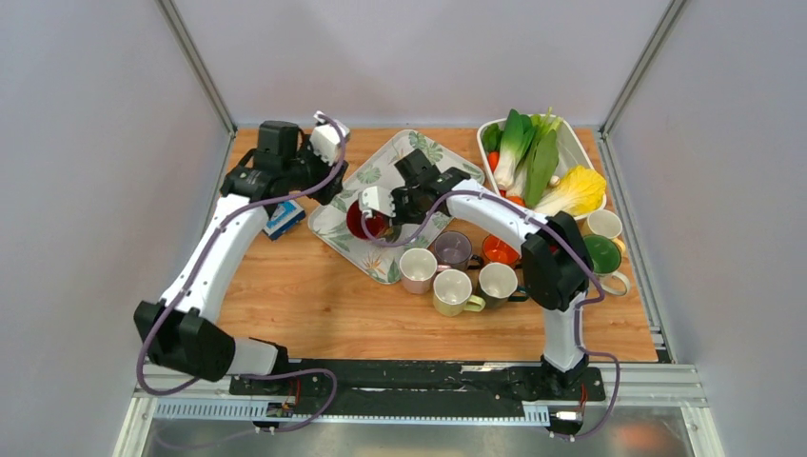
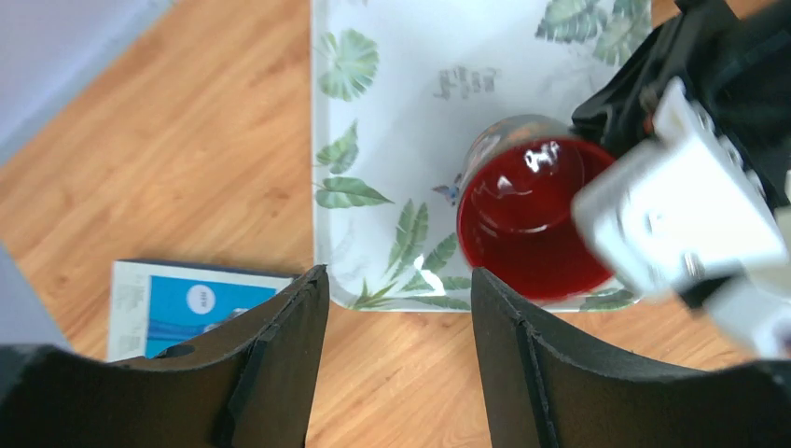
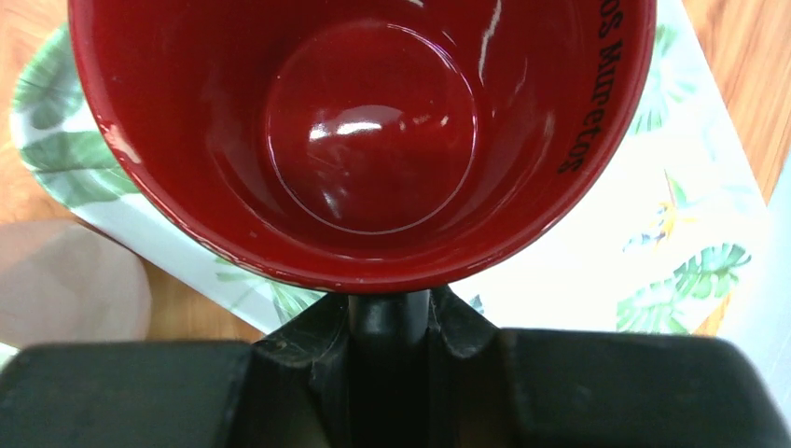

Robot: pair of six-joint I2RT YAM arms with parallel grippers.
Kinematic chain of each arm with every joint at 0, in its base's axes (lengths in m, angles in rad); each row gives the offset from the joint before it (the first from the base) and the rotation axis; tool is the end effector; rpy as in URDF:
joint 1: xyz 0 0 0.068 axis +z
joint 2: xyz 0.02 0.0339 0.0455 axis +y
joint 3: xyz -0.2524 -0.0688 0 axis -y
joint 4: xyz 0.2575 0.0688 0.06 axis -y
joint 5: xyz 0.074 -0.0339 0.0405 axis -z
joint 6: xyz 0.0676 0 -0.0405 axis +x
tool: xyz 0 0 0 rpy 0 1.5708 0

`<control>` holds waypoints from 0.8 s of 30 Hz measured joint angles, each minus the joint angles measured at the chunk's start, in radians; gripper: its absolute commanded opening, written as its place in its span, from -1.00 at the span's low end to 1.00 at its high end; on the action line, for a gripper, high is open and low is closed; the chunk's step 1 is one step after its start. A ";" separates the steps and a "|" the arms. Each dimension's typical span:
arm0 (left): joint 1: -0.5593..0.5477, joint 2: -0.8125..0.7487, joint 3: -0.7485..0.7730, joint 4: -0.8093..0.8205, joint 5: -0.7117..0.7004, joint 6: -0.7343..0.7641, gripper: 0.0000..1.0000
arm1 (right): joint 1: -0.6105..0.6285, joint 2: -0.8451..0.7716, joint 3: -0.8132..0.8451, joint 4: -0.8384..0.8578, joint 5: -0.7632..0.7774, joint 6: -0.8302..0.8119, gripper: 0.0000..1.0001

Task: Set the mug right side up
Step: Place the cup at the corner of the board.

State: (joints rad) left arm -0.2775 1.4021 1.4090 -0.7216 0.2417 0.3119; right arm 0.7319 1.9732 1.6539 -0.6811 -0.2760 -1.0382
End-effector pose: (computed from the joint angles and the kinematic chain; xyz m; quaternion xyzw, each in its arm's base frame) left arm 0.3227 -0.1088 0.3326 0.3102 0.8497 -0.1026 0.4139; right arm 0.3278 0.3193 0.2048 -0.7601 0.5719 0.0879 0.2955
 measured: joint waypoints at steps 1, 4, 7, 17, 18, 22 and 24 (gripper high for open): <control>0.018 -0.039 -0.017 0.023 0.021 0.000 0.33 | -0.016 -0.002 0.000 0.002 -0.005 0.011 -1.00; 0.059 -0.168 -0.098 0.104 0.062 0.000 0.34 | -0.070 -0.016 0.000 0.001 -0.023 0.050 -1.00; 0.072 -0.266 -0.173 0.178 0.082 -0.001 0.34 | -0.120 -0.057 0.000 -0.003 -0.041 0.096 -1.00; 0.072 -0.197 -0.241 0.300 0.110 -0.027 0.31 | -0.343 -0.472 -0.150 0.019 -0.116 0.229 -1.00; 0.072 -0.185 -0.241 0.306 0.117 -0.033 0.30 | -0.368 -0.522 -0.177 0.019 -0.119 0.238 -1.00; 0.072 -0.135 -0.241 0.344 0.138 -0.050 0.28 | -0.465 -0.688 -0.269 -0.001 -0.132 0.289 -1.00; 0.072 -0.109 -0.239 0.354 0.147 -0.057 0.28 | -0.526 -0.756 -0.294 -0.036 -0.140 0.328 -1.00</control>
State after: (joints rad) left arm -0.2050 1.2934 1.1702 -0.3676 0.3889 0.2546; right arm 0.2058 1.2175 1.3594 -0.7174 -0.4164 -0.7097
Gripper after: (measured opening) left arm 0.645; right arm 0.229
